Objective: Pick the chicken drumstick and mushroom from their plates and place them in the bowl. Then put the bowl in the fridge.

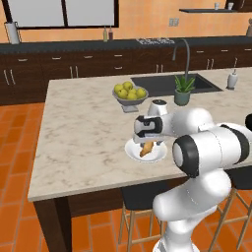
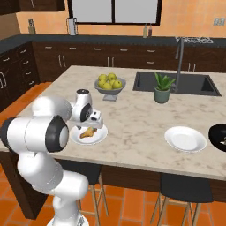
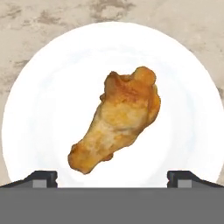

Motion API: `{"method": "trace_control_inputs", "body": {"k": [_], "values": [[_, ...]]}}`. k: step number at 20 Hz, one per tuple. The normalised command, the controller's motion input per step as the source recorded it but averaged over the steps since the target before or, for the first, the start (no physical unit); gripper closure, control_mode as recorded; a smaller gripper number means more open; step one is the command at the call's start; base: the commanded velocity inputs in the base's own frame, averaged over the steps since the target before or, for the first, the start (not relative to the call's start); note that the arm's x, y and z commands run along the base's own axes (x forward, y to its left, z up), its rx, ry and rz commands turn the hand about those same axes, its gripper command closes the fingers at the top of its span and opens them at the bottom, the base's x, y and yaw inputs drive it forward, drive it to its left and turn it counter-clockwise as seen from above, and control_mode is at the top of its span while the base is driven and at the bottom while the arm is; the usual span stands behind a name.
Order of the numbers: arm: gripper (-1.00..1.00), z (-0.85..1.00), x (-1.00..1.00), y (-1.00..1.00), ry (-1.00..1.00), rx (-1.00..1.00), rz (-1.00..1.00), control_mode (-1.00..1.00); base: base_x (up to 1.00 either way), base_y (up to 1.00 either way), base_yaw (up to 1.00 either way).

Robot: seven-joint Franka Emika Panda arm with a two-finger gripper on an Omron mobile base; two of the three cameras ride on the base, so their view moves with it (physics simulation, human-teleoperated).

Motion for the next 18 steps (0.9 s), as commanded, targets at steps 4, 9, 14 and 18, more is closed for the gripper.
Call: {"method": "trace_control_inputs", "body": {"k": [4, 9, 14, 18], "values": [[-1.0, -0.52, 0.49, 0.0, 0.11, 0.0, 0.0, -1.0, 0.0, 0.0, 0.0], [-1.0, -0.46, 0.44, 0.0, 0.11, 0.0, 0.0, -1.0, 0.0, 0.0, 0.0], [1.0, -0.43, 0.19, 0.0, 0.09, 0.0, 0.0, -1.0, 0.0, 0.0, 0.0], [1.0, -0.23, -0.08, 0.0, 0.03, 0.01, 0.0, -1.0, 0.0, 0.0, 0.0]]}}
